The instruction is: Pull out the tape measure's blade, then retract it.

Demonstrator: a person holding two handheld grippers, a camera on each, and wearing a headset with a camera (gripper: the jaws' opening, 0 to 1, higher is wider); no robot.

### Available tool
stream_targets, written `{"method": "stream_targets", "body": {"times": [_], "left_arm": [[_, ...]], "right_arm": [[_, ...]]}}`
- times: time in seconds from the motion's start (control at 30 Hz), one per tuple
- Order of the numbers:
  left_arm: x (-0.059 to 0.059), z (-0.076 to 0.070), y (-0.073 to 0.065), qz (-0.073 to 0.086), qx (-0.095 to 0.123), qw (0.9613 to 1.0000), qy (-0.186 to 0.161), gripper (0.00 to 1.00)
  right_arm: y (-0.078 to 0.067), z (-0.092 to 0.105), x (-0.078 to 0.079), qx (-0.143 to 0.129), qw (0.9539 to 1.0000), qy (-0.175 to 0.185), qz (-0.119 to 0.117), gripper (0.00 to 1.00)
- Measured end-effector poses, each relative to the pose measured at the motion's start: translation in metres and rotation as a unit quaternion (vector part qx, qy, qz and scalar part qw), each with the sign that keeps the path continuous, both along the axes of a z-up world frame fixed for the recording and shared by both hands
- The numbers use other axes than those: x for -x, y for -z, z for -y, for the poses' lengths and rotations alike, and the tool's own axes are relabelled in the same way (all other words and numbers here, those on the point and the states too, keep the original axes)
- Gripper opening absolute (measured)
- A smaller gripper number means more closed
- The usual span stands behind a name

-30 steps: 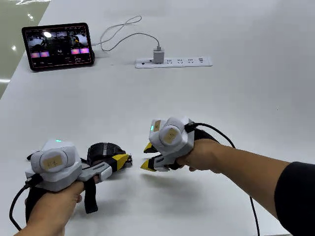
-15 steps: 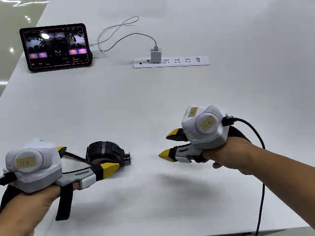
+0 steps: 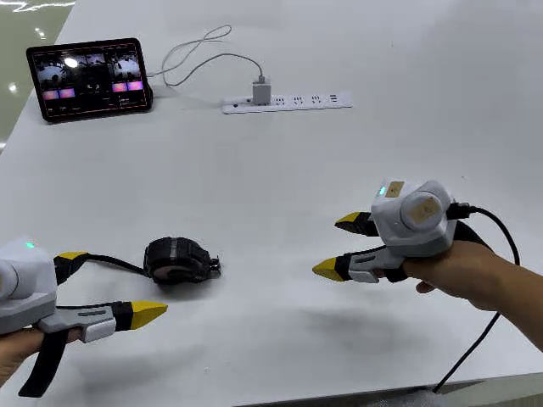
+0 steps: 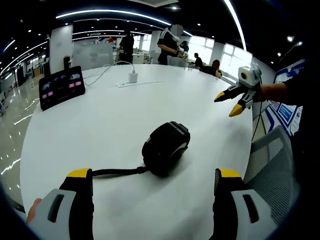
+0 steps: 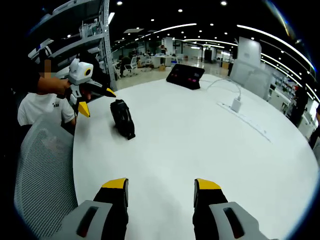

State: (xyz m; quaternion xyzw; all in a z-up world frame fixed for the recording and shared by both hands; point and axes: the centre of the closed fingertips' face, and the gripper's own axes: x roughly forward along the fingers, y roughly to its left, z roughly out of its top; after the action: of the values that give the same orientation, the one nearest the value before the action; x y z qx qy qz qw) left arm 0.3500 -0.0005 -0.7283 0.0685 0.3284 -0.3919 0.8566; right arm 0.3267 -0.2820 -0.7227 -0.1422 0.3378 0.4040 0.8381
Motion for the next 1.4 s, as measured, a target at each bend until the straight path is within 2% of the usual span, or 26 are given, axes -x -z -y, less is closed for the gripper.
{"method": "stream_targets", "body": {"times": [0.2, 0.27, 0.33, 0.43, 0.5, 0.57, 0.63, 0.8, 0.87, 1.03, 1.4], "left_arm": [[0.001, -0.001, -0.005, -0.009, 0.007, 0.9999, 0.005, 0.99], [0.000, -0.002, -0.006, 0.000, 0.003, 1.0000, 0.006, 0.99], [0.002, -0.001, -0.007, -0.009, 0.010, 0.9999, 0.007, 0.99], [0.002, -0.002, -0.009, -0.006, 0.007, 0.9999, 0.012, 0.99], [0.003, -0.005, -0.010, -0.011, 0.009, 0.9998, 0.014, 0.99], [0.003, -0.008, -0.011, -0.014, 0.009, 0.9997, 0.016, 0.99], [0.005, -0.012, -0.009, -0.013, 0.002, 0.9997, 0.020, 0.99], [0.009, -0.022, -0.004, -0.015, -0.013, 0.9993, 0.032, 0.99], [0.009, -0.026, -0.004, -0.006, -0.023, 0.9989, 0.041, 0.99], [0.009, -0.032, -0.006, -0.004, -0.027, 0.9987, 0.043, 0.99], [0.013, -0.038, -0.009, -0.015, -0.027, 0.9986, 0.043, 0.99]], "right_arm": [[0.002, 0.024, 0.010, -0.001, 0.9998, 0.019, -0.006, 0.57], [0.002, 0.030, 0.013, -0.003, 0.9997, 0.023, -0.006, 0.59], [0.004, 0.039, 0.017, -0.003, 0.9995, 0.031, -0.009, 0.62], [0.005, 0.050, 0.023, -0.004, 0.9991, 0.041, -0.011, 0.66], [0.005, 0.057, 0.029, -0.004, 0.9990, 0.043, -0.013, 0.68], [0.007, 0.066, 0.034, 0.008, 0.9990, 0.043, -0.015, 0.72], [0.010, 0.076, 0.037, 0.022, 0.9988, 0.041, -0.014, 0.74], [0.009, 0.092, 0.043, 0.029, 0.9985, 0.046, -0.009, 0.84], [0.009, 0.097, 0.046, 0.029, 0.9988, 0.039, -0.006, 0.87], [0.009, 0.110, 0.052, 0.039, 0.9983, 0.044, -0.003, 0.99], [0.000, 0.132, 0.064, 0.035, 0.9972, 0.066, -0.001, 0.99]]}}
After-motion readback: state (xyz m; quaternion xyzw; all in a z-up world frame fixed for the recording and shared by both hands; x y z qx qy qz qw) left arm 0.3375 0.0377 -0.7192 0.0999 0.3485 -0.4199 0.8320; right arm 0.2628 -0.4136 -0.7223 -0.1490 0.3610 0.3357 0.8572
